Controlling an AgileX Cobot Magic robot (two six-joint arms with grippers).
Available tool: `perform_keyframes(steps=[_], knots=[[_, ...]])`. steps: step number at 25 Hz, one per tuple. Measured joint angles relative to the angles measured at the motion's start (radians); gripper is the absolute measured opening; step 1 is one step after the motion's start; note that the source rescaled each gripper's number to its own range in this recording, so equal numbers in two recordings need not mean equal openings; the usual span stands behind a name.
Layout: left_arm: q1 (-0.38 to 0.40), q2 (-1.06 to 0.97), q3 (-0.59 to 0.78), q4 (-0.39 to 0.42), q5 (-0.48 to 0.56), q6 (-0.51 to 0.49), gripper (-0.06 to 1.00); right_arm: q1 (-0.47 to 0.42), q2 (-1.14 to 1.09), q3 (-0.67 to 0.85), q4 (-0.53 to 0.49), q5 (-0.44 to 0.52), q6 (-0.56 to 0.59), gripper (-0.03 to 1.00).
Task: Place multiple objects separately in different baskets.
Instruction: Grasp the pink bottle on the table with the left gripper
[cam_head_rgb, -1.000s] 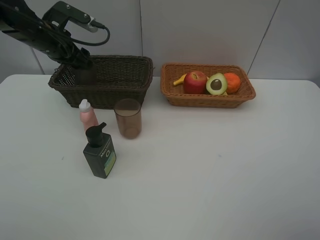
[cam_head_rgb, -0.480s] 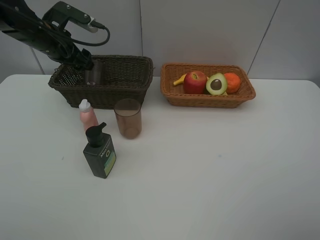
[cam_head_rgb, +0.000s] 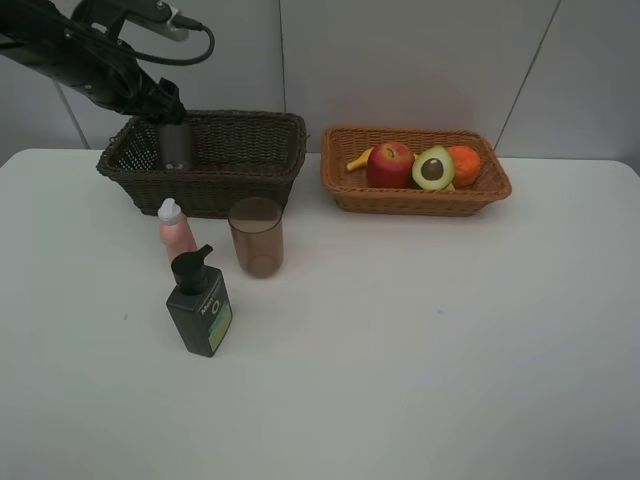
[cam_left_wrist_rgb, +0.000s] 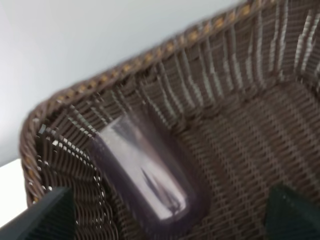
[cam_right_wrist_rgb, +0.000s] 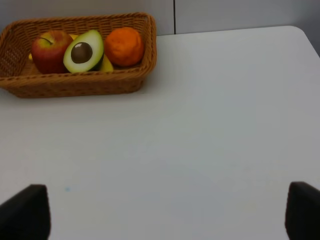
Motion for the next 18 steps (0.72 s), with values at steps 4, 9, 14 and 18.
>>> perform_keyframes(steps=[4,9,14,18], knots=[[0.0,-0.056,0.0,-0.024,0.046,-0.039,1.0,0.0,0.0,0.0,0.0,0.0,0.0,1.0],[0.0,-0.112,0.0,-0.044,0.153,-0.147,1.0,0.0,0.0,0.0,0.0,0.0,0.0,1.0],[0.0,-0.137,0.0,-0.047,0.284,-0.288,1.0,0.0,0.0,0.0,0.0,0.0,0.0,1.0],[-0.026,-0.14,0.0,-0.043,0.402,-0.346,1.0,0.0,0.0,0.0,0.0,0.0,0.0,1.0]])
